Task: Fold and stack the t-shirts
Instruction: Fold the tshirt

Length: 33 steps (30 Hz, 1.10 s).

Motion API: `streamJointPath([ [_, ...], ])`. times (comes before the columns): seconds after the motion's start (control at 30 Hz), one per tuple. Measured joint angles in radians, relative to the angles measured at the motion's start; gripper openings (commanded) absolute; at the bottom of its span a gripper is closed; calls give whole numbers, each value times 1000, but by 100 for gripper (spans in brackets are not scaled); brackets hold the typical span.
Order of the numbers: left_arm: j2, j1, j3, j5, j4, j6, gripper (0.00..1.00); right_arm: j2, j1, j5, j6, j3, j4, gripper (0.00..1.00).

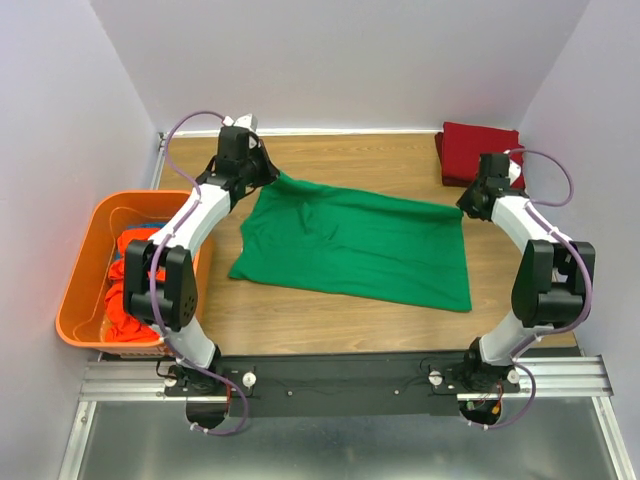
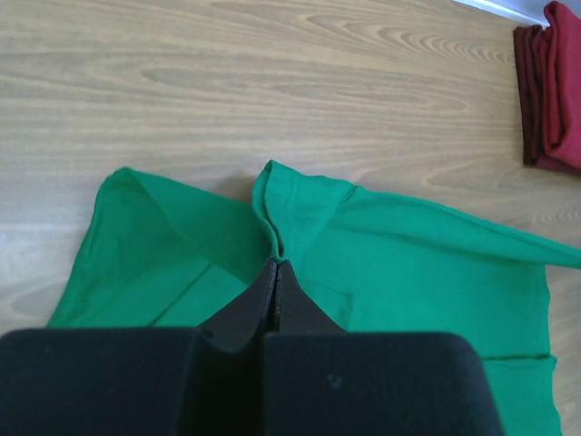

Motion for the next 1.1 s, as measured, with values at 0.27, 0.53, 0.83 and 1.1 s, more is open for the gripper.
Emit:
streamJointPath([
  [0.27,-158,-1,-151,-12,24,-15,0,-48,0,0,27,-106,-3,1],
  [0.53,-285,-1,-272,-27,36,-17,0,-102,0,7,45,-154,-11,1],
  [0.83,-366,-1,-362,-26,42,-20,0,-154,0,32,50,-209,-29,1],
  [1.1,-452,-1,-437,-26,45,-29,0,-182,0,40,55,-242,-33,1],
])
